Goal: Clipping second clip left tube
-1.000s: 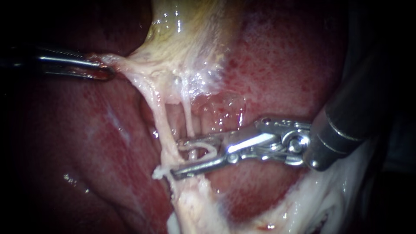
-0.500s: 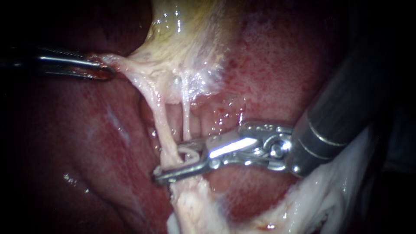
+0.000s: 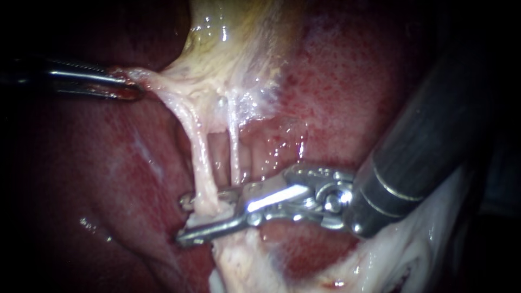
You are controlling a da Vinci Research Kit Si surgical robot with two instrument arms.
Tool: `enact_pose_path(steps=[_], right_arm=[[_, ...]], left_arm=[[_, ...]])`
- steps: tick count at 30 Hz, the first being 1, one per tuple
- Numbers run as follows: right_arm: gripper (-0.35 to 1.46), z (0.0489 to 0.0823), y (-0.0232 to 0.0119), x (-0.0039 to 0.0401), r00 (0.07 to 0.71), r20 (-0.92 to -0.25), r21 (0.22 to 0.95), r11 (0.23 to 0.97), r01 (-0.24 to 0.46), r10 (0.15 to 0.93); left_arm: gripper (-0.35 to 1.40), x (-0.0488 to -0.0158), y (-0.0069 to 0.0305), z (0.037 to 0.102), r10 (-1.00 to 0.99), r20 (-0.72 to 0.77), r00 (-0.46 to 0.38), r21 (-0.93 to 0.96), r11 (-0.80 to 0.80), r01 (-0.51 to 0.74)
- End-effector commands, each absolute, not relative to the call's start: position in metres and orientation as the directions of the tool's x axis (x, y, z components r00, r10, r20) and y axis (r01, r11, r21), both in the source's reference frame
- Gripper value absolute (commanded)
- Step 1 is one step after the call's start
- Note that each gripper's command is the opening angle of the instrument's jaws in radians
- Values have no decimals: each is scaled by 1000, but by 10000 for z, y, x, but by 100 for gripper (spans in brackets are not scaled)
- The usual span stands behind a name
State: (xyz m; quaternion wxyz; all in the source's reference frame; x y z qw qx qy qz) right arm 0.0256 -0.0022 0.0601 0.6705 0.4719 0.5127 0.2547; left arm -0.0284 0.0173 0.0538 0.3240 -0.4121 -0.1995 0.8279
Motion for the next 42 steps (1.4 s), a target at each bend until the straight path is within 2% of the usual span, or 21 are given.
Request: enact_pose_path(steps=[1, 6, 14, 25, 27, 42], right_arm=[[46, 597, -22, 256, 350, -448, 894, 423, 151, 823], [40, 587, -17, 254, 366, -450, 893, 412, 180, 815], [4, 587, -16, 247, 371, -439, 898, 400, 182, 818], [-32, 587, -16, 243, 382, -386, 923, 351, 160, 839], [-35, 587, -16, 241, 387, -364, 931, 331, 152, 847], [-35, 588, -18, 238, 388, -365, 931, 332, 154, 846]], left_arm=[[-35, -284, 173, 538, 701, -553, -450, -597, -711, -372], [-35, -284, 173, 538, 700, -552, -453, -597, -711, -372], [-35, -285, 173, 539, 700, -551, -453, -598, -711, -370], [-35, -285, 173, 540, 700, -552, -453, -598, -711, -370], [-35, -285, 173, 540, 700, -550, -456, -597, -711, -370], [-35, -284, 173, 541, 699, -550, -456, -597, -711, -370]])
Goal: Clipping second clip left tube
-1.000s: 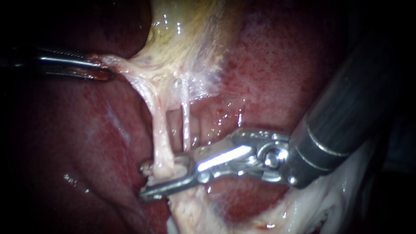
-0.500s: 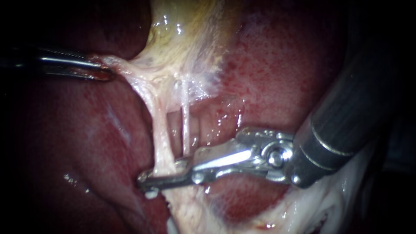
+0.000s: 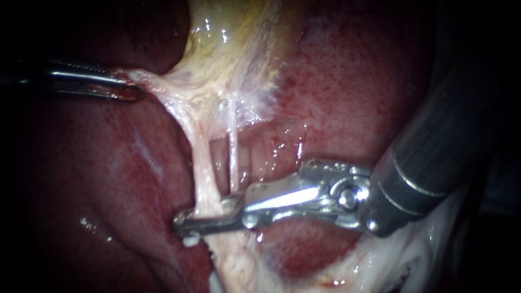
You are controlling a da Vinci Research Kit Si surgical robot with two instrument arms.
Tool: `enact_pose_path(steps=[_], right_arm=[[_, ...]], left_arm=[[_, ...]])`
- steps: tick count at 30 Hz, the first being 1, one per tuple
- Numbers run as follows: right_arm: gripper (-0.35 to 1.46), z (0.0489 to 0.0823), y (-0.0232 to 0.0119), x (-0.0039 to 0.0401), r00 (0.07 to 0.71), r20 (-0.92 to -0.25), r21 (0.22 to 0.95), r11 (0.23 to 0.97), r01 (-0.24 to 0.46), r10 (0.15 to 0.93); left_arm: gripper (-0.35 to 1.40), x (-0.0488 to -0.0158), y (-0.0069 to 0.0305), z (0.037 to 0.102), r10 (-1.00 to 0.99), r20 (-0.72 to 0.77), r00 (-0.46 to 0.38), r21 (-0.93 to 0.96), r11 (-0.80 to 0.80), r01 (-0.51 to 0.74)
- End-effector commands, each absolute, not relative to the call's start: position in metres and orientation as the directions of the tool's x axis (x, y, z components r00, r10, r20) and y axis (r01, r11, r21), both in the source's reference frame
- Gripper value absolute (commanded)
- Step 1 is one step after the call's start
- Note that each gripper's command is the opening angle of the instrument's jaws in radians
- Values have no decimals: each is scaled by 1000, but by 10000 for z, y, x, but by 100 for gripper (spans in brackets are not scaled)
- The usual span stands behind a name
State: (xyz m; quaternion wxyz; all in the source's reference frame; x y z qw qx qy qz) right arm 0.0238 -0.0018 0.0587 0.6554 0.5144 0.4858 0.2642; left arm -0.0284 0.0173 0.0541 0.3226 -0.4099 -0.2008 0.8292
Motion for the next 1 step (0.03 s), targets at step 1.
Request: enact_pose_path(steps=[1], right_arm=[[-35, 588, -18, 238, 388, -366, 931, 332, 154, 846]], left_arm=[[-35, -284, 173, 541, 699, -550, -456, -597, -711, -370]])
